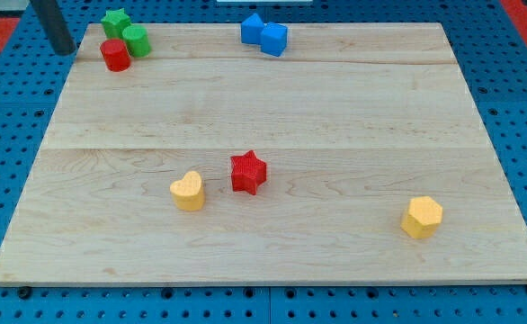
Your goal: Arrange the green blocks to left of blue blocks
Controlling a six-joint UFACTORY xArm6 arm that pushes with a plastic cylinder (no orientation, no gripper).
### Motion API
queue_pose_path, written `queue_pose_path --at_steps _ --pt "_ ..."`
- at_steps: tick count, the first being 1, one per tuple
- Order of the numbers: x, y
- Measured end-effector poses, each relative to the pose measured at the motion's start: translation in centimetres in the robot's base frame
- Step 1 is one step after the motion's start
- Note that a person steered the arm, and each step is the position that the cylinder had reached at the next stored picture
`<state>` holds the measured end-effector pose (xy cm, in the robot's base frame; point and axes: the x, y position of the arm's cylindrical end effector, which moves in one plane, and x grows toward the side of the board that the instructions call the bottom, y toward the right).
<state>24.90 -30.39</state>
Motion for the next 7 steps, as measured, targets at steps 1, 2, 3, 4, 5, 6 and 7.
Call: queue_pose_path --at_steps 1,2,3,4,5,6,7 --pt "-2.3 1.2" --pt "-5.8 2.5" --pt "-5.7 4.0" --pt "-5.7 10.7" --pt "-5.7 16.1" --pt "-5.7 17.0" --pt "-5.4 12.5"
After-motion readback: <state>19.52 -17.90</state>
